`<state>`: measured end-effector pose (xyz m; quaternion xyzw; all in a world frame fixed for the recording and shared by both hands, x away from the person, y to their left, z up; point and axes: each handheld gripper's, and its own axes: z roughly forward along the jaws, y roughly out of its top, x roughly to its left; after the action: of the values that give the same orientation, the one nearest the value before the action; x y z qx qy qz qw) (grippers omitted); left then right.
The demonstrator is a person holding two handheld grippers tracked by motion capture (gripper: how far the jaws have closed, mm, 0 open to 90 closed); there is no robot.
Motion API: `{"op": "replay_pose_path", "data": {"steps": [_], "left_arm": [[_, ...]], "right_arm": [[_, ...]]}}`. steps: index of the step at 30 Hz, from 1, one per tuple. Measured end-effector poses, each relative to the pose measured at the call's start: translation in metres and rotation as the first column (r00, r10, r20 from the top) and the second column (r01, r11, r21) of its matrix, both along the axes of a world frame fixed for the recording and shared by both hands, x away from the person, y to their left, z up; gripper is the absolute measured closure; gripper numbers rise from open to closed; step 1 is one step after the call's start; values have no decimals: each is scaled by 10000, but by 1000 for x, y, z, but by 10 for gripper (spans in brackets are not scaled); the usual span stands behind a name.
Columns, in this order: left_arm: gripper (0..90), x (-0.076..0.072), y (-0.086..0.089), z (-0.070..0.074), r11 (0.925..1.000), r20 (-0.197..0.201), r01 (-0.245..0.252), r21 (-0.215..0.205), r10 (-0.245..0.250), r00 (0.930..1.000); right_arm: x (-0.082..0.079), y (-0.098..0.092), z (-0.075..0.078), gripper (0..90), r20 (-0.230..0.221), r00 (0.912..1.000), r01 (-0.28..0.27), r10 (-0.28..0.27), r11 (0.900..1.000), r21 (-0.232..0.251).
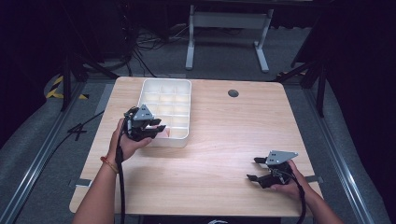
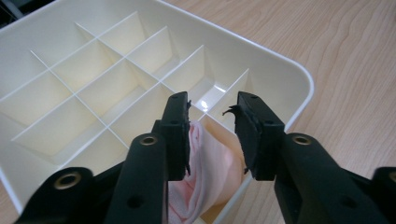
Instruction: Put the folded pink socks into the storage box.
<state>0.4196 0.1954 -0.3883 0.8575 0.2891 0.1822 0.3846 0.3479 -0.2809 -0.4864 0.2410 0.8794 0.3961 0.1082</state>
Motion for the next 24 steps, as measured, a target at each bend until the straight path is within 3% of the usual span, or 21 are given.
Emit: {"op": "replay_pose_path", "data": {"steps": [4,7,14,17,19,24], "left_arm": [[617,-9,0,6,9999,151,15,-167,-13,9999],[594,-16,-1,8,9999,371,80,-65,-78,9993],[568,-30,-1,13,9985,547,427,345,-446,9975],[550,-36,-2,14,9987,784,304,407,-335,9964],[536,-41,-4,16,9973,936,234,696,-299,9952],[497,-54,-13,22,9933,1123,686,930,-789,9905]], "right_arm": [[0,0,0,250,11,10000,36,-36,10000,-2],[0,0,0,250,12,10000,37,-37,10000,-2],[-1,0,0,250,7,10000,53,-53,10000,5],[-1,0,0,250,8,10000,54,-54,10000,6],[0,0,0,250,12,10000,52,-52,10000,0],[-1,0,0,250,17,10000,90,-90,10000,2]]}}
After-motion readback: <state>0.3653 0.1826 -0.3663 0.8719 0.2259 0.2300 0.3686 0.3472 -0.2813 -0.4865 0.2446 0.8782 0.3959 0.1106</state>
